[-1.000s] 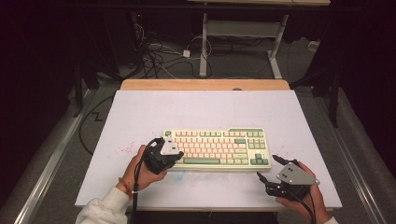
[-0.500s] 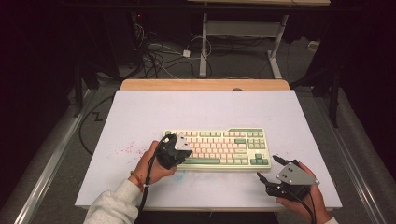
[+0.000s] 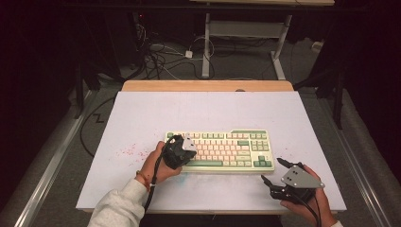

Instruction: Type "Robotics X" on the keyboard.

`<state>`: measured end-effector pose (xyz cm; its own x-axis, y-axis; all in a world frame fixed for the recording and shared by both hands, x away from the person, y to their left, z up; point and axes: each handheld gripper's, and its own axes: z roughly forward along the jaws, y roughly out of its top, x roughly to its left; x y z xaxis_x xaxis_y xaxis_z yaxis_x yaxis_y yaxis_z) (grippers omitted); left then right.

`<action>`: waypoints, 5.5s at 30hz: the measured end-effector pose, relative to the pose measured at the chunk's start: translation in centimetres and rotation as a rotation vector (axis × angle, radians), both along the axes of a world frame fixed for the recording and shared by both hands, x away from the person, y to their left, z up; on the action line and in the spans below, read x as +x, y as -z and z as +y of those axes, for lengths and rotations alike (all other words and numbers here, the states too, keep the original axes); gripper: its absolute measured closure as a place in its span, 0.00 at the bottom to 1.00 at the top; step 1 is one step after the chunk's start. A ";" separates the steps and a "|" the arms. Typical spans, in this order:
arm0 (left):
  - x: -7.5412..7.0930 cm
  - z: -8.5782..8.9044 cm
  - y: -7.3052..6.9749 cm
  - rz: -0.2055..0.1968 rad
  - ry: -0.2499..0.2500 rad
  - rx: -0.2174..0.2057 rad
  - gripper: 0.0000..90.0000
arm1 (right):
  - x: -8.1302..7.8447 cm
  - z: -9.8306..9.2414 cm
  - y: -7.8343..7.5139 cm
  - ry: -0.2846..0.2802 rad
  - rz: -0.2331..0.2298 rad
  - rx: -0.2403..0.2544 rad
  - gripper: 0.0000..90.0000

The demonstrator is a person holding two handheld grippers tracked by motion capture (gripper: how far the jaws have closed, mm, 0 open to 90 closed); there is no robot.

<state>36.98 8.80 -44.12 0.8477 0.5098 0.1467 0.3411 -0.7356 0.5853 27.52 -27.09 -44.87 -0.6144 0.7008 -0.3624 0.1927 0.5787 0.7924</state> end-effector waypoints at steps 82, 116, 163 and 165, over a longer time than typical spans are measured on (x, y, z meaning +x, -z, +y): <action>-6.4 7.8 1.7 -0.204 -0.137 -0.123 0.28 | 0.3 1.1 -0.2 -0.031 0.011 0.004 0.28; -6.1 9.1 2.5 -0.073 -0.105 -0.150 0.97 | 2.8 3.6 -0.2 -0.048 0.044 0.057 0.28; 0.6 3.0 1.1 -0.067 -0.094 -0.075 0.96 | 2.4 4.1 0.4 -0.075 0.053 0.011 0.28; 0.8 2.9 1.3 -0.036 -0.090 -0.053 0.97 | 2.4 4.1 0.4 -0.076 0.053 0.009 0.28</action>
<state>37.77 11.66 -45.44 0.7926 0.5917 0.1473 0.3824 -0.6705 0.6357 29.91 -23.01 -45.28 -0.6842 0.6543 -0.3221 0.1903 0.5865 0.7872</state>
